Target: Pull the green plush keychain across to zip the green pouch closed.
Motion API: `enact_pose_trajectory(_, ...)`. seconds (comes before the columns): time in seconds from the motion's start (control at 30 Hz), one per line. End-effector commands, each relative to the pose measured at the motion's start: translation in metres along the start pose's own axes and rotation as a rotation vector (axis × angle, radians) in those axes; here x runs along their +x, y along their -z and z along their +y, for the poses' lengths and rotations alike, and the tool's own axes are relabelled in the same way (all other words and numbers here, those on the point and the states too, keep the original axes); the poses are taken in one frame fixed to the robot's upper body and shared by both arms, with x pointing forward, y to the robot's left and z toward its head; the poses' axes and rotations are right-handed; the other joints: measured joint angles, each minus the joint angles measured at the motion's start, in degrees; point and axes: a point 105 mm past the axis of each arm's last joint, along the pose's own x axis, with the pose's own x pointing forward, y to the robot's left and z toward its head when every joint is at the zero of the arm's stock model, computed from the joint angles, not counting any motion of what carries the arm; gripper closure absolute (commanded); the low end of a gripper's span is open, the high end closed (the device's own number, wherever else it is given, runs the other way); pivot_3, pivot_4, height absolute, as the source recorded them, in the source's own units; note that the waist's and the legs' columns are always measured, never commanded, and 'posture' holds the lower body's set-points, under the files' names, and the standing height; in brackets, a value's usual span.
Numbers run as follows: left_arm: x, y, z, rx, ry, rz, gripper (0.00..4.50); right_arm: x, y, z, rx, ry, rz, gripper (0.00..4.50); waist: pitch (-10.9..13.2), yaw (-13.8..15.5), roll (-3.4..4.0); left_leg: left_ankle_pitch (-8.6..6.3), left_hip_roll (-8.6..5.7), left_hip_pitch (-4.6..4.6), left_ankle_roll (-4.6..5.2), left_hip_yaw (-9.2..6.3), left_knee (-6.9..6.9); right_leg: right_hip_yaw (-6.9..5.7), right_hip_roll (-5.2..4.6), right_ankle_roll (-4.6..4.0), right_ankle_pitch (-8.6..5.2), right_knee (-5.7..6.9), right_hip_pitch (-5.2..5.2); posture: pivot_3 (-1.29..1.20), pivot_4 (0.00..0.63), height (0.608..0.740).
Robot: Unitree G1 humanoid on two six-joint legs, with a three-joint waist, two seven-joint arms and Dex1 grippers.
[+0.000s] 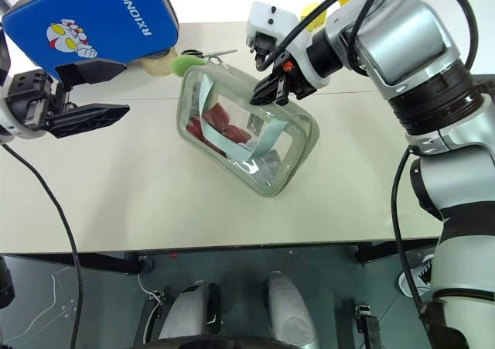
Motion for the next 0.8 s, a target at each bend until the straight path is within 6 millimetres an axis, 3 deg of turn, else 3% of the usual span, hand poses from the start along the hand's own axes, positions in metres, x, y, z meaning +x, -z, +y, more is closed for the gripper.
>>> enact_pose_trajectory(0.03,-0.001,-0.009,-0.003,0.050,0.002,-0.011,0.00,-0.014,-0.015,0.002,-0.377,-0.028,0.082,4.46,0.0,0.3,0.00,0.00,0.01,0.00,0.00,0.00,0.01,0.00,0.00,0.00,0.00,0.03,-0.02,0.00,0.150,0.737)
enact_pose_trajectory(0.13,-0.003,-0.009,-0.005,0.047,-0.003,-0.008,0.00,-0.013,-0.002,0.000,-0.549,-0.033,0.170,4.46,0.0,0.4,0.00,0.00,-0.01,-0.03,-0.01,0.02,0.03,-0.01,-0.07,0.00,0.00,0.00,-0.01,0.00,0.150,0.737)
enact_pose_trajectory(0.33,-0.004,-0.005,-0.006,0.038,-0.009,-0.001,0.00,-0.020,-0.003,-0.004,-0.657,0.002,0.177,4.46,0.0,0.5,-0.02,0.02,-0.02,-0.04,-0.04,0.01,0.11,-0.01,-0.12,0.00,0.00,0.02,0.03,0.00,0.150,0.737)
enact_pose_trajectory(0.53,-0.003,-0.002,-0.005,0.033,0.000,0.013,0.00,-0.020,0.010,0.016,-0.598,-0.008,0.178,4.46,0.0,0.6,-0.02,0.03,-0.01,-0.03,-0.05,-0.02,0.10,-0.03,-0.12,0.00,0.00,0.04,0.03,0.00,0.150,0.737)
enact_pose_trajectory(0.8,0.002,0.002,-0.002,0.024,0.032,0.023,0.00,-0.012,0.028,0.060,-0.582,-0.076,0.125,4.46,0.0,1.5,-0.02,0.03,-0.03,0.02,-0.06,-0.03,0.13,-0.04,-0.10,0.00,0.00,0.05,0.09,0.00,0.150,0.737)
